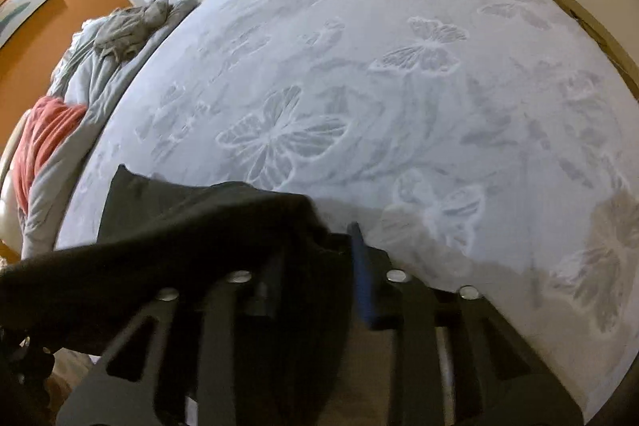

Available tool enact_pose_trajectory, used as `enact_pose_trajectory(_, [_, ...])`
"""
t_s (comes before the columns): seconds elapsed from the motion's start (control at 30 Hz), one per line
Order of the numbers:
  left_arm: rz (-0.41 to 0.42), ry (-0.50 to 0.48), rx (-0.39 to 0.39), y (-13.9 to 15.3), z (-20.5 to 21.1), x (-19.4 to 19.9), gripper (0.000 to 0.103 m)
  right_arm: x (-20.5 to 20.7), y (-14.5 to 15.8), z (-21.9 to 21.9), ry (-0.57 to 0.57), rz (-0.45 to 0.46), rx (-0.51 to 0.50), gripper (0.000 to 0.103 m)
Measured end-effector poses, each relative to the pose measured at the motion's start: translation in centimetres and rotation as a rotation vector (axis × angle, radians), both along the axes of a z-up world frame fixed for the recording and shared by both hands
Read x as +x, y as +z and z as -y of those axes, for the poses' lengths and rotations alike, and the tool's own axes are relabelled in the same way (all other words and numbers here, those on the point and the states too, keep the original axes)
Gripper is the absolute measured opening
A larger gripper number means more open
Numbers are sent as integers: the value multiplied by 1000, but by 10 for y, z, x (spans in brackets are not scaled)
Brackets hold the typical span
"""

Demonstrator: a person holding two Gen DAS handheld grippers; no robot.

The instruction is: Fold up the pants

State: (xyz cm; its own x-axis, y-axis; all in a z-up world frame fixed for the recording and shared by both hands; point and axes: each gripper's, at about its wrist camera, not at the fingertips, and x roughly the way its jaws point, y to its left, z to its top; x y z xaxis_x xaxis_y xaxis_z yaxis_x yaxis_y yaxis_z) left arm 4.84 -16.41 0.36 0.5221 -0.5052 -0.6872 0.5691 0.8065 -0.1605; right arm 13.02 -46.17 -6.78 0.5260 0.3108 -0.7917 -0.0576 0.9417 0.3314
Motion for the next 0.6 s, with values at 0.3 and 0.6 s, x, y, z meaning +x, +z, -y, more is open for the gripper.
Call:
enact_pose_trajectory(0.3, [-10, 28, -27, 3, -6, 5, 10, -22, 0, -42, 130, -101, -31, 8])
enact_pose_trajectory(0.6, [-36, -70, 58, -32, 36, -24, 21, -29, 5, 9, -51, -130, 102, 11])
